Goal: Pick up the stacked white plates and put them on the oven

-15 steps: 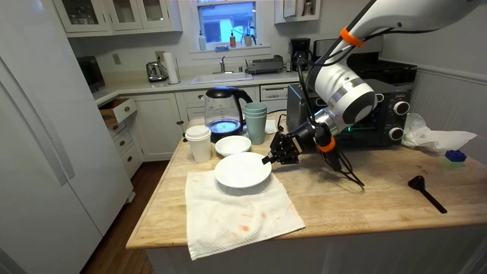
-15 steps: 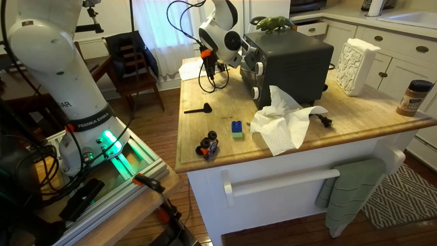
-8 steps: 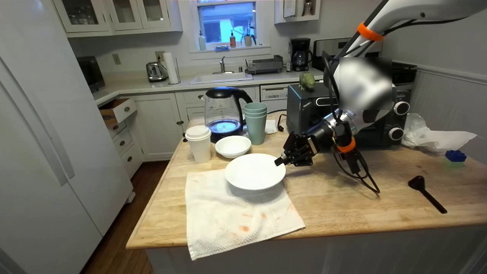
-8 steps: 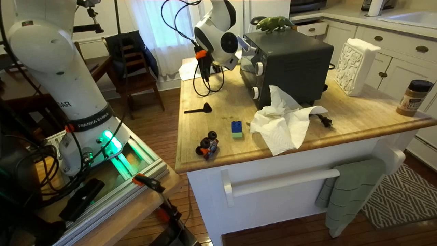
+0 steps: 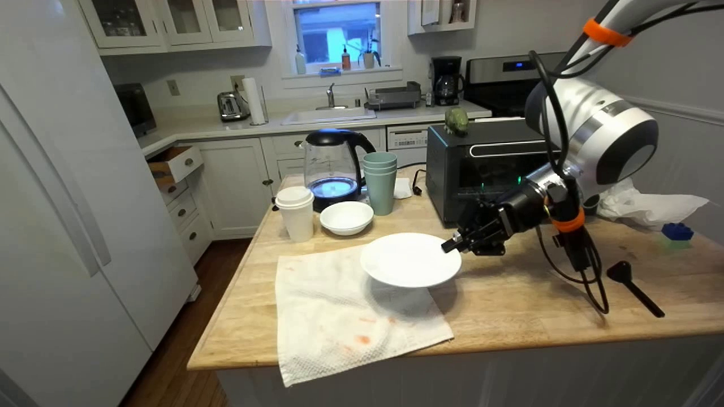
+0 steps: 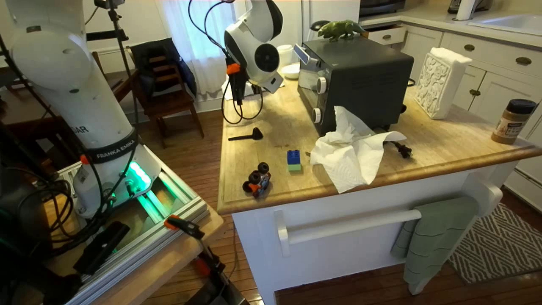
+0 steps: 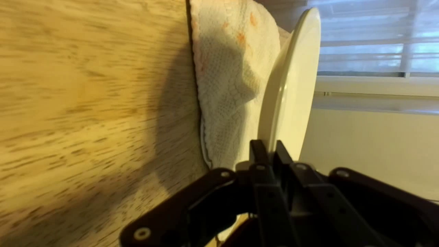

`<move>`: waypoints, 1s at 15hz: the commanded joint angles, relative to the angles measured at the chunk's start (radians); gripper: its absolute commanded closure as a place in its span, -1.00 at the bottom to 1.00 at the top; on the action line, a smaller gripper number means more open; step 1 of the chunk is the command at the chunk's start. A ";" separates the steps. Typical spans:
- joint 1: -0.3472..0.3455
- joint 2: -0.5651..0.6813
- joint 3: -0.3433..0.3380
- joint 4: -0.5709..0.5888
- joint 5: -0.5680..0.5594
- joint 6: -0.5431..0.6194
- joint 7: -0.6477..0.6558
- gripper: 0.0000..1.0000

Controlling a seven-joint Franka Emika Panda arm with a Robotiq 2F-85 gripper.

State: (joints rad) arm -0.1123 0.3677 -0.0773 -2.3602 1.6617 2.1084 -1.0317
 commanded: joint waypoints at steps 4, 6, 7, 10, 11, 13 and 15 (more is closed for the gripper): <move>-0.008 -0.256 -0.074 -0.231 0.043 -0.004 -0.017 0.96; -0.010 -0.325 -0.088 -0.278 0.042 0.011 -0.001 0.96; -0.012 -0.357 -0.093 -0.299 0.049 0.025 0.006 0.96; -0.027 -0.455 -0.106 -0.355 0.018 0.053 0.049 0.96; -0.031 -0.478 -0.105 -0.363 0.005 0.073 0.079 0.96; -0.042 -0.520 -0.101 -0.375 -0.017 0.098 0.126 0.96; -0.050 -0.557 -0.095 -0.378 -0.035 0.124 0.178 0.96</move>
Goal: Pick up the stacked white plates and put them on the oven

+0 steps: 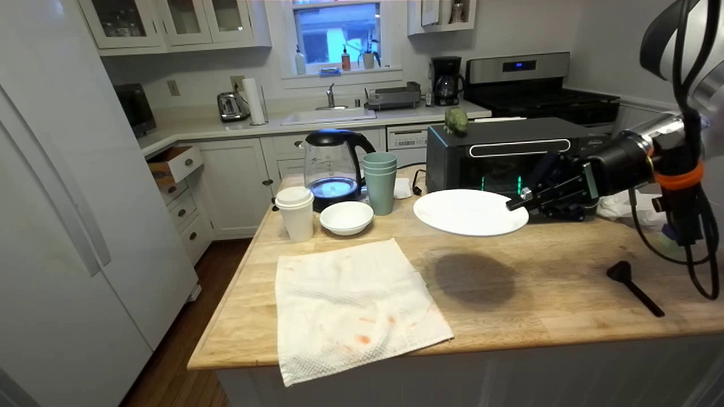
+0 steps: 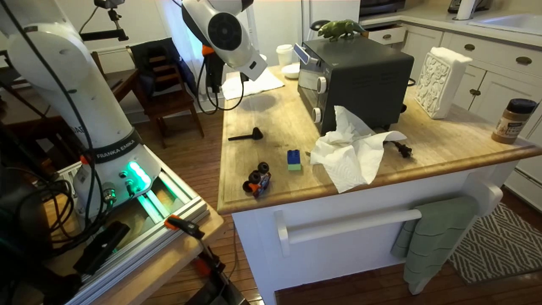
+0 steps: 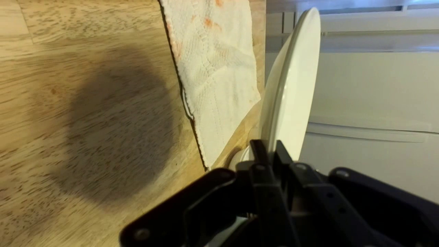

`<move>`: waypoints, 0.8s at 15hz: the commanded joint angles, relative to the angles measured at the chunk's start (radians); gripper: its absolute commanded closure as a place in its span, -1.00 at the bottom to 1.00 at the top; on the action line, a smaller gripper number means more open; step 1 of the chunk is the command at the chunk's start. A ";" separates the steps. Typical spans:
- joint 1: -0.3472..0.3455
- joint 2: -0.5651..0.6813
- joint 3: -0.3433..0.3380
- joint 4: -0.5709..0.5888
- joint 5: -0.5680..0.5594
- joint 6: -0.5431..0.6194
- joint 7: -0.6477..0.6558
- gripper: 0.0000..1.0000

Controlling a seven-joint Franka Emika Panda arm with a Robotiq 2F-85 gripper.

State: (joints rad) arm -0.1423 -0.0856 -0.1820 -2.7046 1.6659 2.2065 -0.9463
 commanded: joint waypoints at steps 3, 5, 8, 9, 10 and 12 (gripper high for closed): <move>-0.018 -0.050 0.016 -0.008 -0.010 0.029 0.046 0.83; -0.018 -0.044 0.018 -0.011 -0.010 0.029 0.044 0.83; -0.017 -0.031 0.017 -0.012 -0.010 0.030 0.040 0.83; -0.017 -0.030 0.017 -0.012 -0.010 0.030 0.040 0.83; -0.017 -0.030 0.017 -0.012 -0.010 0.030 0.040 0.83; -0.032 -0.054 0.001 -0.019 -0.008 0.008 0.078 0.96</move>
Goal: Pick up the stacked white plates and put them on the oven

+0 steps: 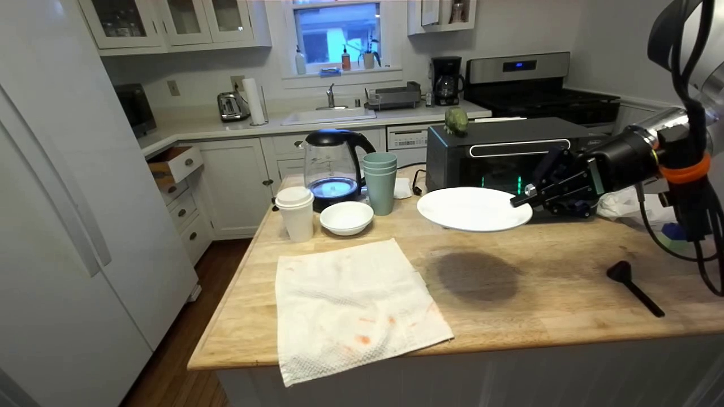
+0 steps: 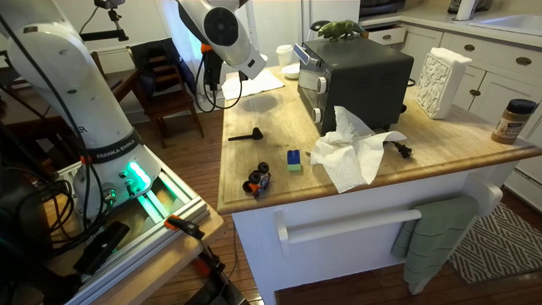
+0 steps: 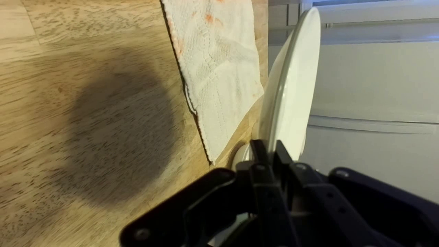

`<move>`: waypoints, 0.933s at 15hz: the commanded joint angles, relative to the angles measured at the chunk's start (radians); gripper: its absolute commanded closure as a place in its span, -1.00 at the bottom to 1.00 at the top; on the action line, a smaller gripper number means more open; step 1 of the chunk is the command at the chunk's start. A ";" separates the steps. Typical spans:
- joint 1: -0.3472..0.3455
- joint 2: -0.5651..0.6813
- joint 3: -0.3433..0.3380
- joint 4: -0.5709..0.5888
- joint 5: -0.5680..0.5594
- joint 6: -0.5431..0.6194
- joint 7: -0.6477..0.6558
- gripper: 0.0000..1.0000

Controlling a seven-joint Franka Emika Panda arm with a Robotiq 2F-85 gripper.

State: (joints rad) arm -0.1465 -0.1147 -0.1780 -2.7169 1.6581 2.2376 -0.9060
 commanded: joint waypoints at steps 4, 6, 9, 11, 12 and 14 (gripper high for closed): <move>-0.085 -0.091 -0.053 -0.035 -0.038 -0.080 0.163 0.96; -0.116 -0.119 -0.075 -0.042 -0.037 -0.095 0.220 0.96; -0.166 -0.171 -0.108 -0.055 -0.059 -0.104 0.315 0.96; -0.201 -0.211 -0.128 -0.067 -0.075 -0.103 0.379 0.96; -0.215 -0.190 -0.139 -0.029 -0.079 -0.109 0.409 0.96; -0.247 -0.228 -0.155 -0.028 -0.091 -0.108 0.455 0.96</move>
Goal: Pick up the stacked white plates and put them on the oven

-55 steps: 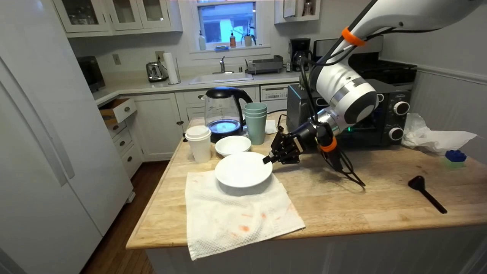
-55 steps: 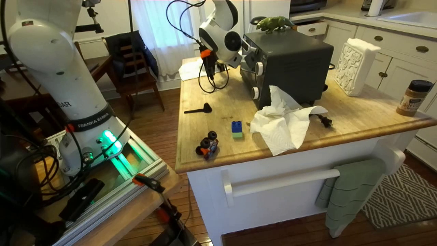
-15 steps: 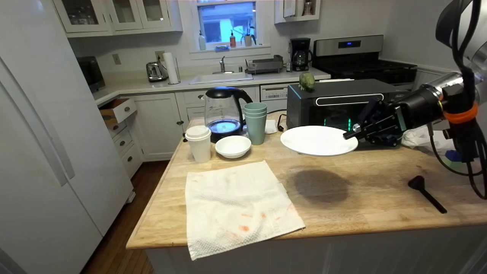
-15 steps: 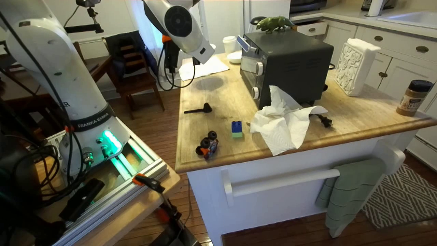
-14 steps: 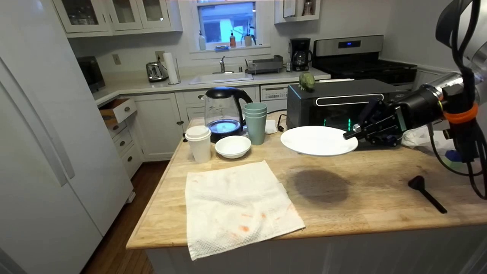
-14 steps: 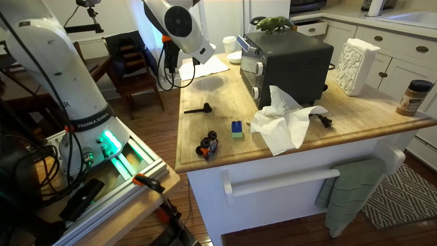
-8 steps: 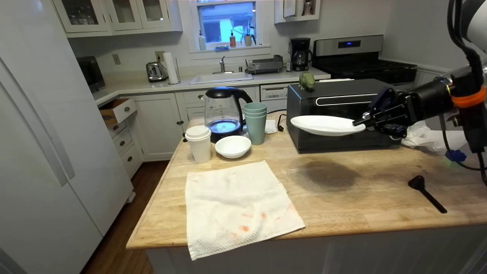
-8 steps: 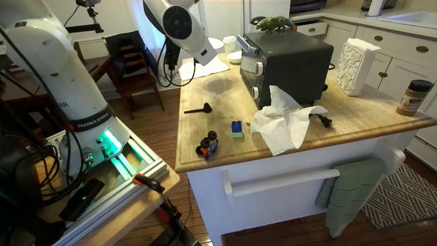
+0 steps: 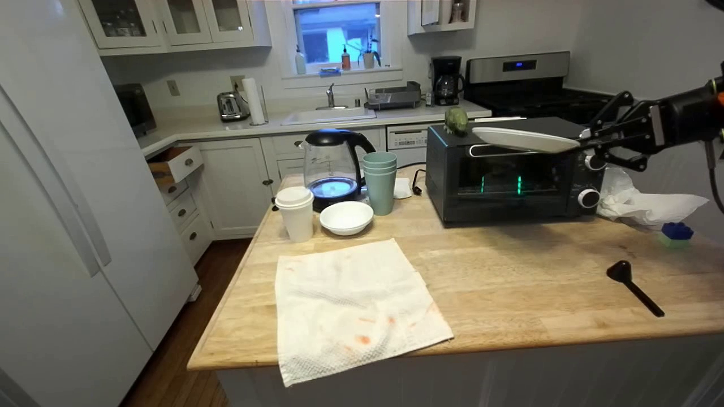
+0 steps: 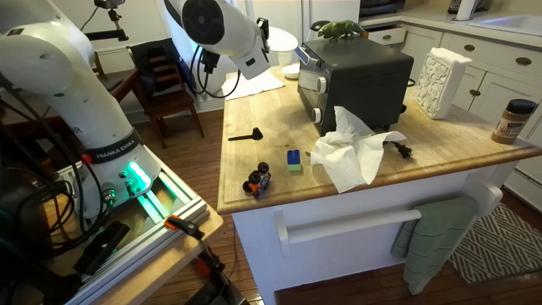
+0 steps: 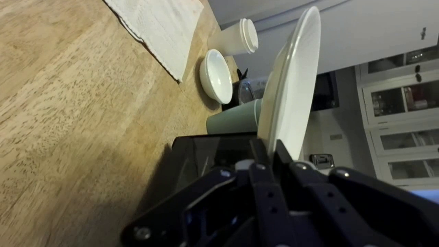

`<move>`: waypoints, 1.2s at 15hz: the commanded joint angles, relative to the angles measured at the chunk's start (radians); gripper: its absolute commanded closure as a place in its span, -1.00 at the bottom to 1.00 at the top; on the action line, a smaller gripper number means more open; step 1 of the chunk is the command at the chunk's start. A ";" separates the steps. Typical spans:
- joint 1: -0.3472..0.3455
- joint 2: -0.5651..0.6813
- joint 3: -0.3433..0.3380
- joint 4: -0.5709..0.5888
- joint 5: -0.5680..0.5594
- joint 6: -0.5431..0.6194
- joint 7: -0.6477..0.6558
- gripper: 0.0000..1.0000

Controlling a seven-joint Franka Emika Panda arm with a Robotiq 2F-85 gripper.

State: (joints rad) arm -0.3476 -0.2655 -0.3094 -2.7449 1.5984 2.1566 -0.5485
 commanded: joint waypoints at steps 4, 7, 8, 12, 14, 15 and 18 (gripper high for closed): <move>-0.096 -0.130 -0.035 0.002 -0.020 0.007 0.147 0.96; -0.121 -0.167 -0.016 0.001 0.004 0.090 0.188 0.96; -0.125 -0.187 -0.002 -0.005 0.010 0.138 0.202 0.96; -0.109 -0.248 0.064 -0.004 0.040 0.344 0.251 0.96; -0.093 -0.269 0.110 0.009 0.051 0.447 0.279 0.96; -0.084 -0.275 0.132 0.015 0.060 0.496 0.287 0.96; -0.068 -0.264 0.200 0.053 0.117 0.612 0.287 0.96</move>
State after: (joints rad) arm -0.4332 -0.5123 -0.1680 -2.7299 1.6467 2.6729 -0.2812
